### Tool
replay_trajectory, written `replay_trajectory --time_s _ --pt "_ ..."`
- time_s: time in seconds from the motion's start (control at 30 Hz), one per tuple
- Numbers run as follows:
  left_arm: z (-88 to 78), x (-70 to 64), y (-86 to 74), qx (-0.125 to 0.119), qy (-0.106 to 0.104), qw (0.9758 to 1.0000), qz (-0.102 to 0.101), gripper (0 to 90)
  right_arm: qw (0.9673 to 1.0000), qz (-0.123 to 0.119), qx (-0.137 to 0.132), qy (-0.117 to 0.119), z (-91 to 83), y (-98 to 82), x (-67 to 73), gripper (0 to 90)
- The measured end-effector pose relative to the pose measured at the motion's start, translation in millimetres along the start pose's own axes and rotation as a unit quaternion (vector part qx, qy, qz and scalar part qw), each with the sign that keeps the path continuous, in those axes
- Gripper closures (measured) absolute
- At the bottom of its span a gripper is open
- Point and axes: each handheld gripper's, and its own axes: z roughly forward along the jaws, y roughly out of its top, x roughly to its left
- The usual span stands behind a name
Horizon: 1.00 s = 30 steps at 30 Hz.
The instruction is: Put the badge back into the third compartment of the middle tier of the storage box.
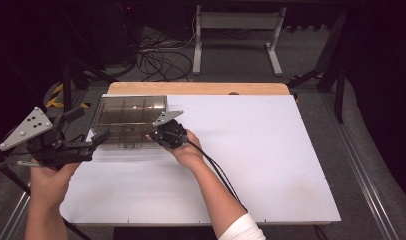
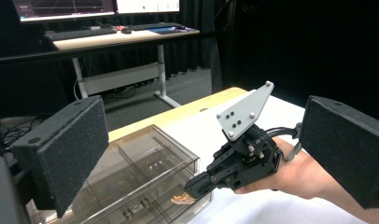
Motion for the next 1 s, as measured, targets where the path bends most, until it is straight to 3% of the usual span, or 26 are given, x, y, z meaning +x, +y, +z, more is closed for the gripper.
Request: replay_trajectory --time_s 0.63,1.0 --pt "2.4 -0.6 -0.8 0.003 -0.001 1.0000 0.001 2.2 0.9986 0.049 0.002 0.018 2.5 -3.7 -8.6 87.6" --pt "3.9 -1.1 -1.2 0.006 -0.001 1.0000 0.001 2.2 0.9989 0.037 -0.025 0.014 -9.9 0.2 -5.9 76.4"
